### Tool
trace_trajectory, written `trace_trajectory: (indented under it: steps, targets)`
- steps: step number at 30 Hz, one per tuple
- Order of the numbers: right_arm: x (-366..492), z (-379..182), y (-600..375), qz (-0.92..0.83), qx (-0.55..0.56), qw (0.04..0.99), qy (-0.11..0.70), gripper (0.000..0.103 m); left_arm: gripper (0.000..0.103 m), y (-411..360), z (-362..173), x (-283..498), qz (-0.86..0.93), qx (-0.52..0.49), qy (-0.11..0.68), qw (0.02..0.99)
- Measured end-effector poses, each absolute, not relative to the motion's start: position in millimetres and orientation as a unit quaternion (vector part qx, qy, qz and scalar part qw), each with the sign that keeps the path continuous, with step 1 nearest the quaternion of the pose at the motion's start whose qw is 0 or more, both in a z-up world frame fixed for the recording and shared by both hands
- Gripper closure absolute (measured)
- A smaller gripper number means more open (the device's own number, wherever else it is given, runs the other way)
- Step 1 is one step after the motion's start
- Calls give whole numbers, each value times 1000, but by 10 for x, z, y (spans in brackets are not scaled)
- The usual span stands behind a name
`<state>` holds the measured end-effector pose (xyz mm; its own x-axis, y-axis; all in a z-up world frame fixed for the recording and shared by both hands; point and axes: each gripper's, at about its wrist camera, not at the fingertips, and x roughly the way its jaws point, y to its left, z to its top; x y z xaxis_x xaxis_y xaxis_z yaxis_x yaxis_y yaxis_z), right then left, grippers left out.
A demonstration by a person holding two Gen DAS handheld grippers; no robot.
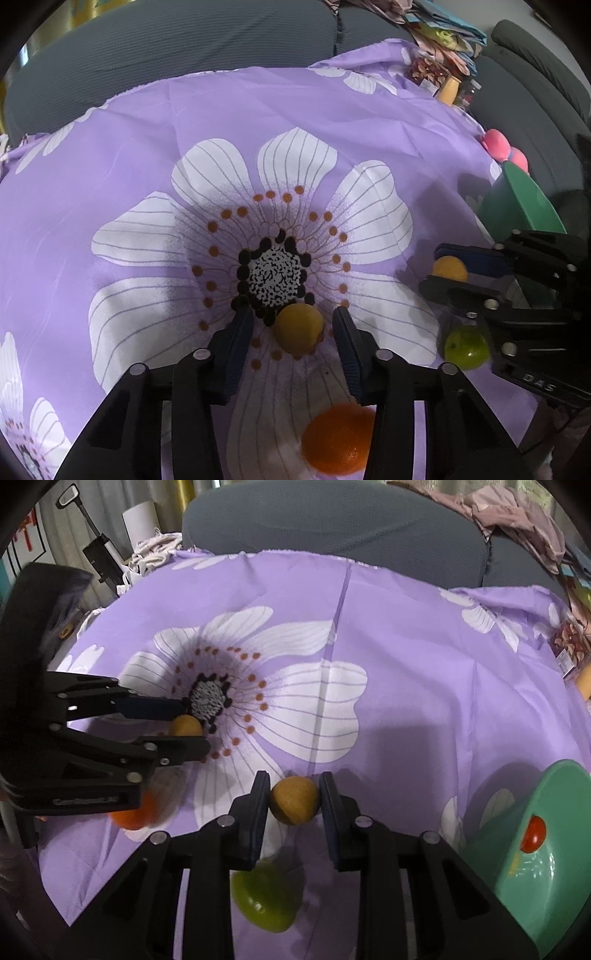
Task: Organize fruits
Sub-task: 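Carry the tan fruit with the right gripper into the green bowl and open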
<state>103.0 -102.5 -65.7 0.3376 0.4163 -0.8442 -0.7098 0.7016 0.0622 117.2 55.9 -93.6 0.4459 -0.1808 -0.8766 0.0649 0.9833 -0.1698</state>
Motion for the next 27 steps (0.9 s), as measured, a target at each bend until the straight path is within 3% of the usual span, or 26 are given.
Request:
trace_trajectory:
  steps: [4, 27]
  targets:
    - [958, -561, -1055, 355, -150, 808, 445, 75, 75, 571, -929, 1157, -79, -61, 520, 848]
    - [609, -337, -1547, 341, -88, 846, 400, 75, 75, 315, -507, 838, -146, -76, 475, 864]
